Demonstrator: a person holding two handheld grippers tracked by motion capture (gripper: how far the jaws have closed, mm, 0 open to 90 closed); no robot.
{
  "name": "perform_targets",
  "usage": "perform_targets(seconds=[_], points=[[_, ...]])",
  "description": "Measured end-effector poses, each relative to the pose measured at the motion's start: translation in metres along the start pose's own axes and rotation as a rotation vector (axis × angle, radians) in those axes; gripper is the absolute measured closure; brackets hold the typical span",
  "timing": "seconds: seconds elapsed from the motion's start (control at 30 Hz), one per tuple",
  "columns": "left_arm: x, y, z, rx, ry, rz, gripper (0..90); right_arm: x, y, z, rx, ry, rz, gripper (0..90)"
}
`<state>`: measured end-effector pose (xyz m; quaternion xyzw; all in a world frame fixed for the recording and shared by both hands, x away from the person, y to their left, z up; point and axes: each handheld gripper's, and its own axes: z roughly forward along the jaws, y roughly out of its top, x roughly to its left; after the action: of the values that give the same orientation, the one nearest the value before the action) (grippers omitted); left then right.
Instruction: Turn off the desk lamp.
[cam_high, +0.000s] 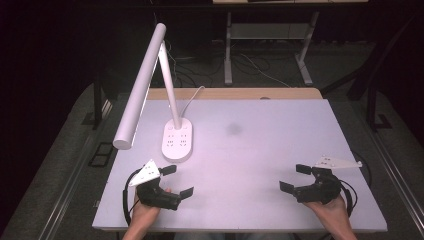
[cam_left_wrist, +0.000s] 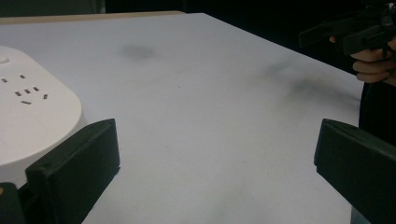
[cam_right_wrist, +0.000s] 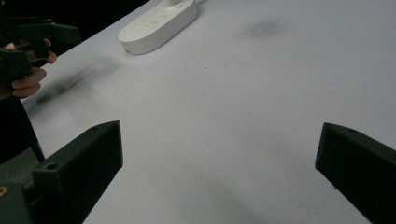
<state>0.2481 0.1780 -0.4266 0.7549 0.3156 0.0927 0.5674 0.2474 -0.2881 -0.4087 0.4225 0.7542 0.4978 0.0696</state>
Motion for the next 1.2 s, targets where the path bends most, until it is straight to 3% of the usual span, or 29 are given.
perform_targets(seconds=[0.77,1.2], points=[[0.0004,-0.0002,-0.0016,-0.004,-0.01,-0.001,0.0,-0.0036,0.0011,-0.003,0.026,-0.004,0.006,0.7],[-0.0002,0.0,-0.0008,0.002,-0.033,0.007,0.0,-0.0049,0.009,-0.0014,0.069,-0.009,0.002,0.7]])
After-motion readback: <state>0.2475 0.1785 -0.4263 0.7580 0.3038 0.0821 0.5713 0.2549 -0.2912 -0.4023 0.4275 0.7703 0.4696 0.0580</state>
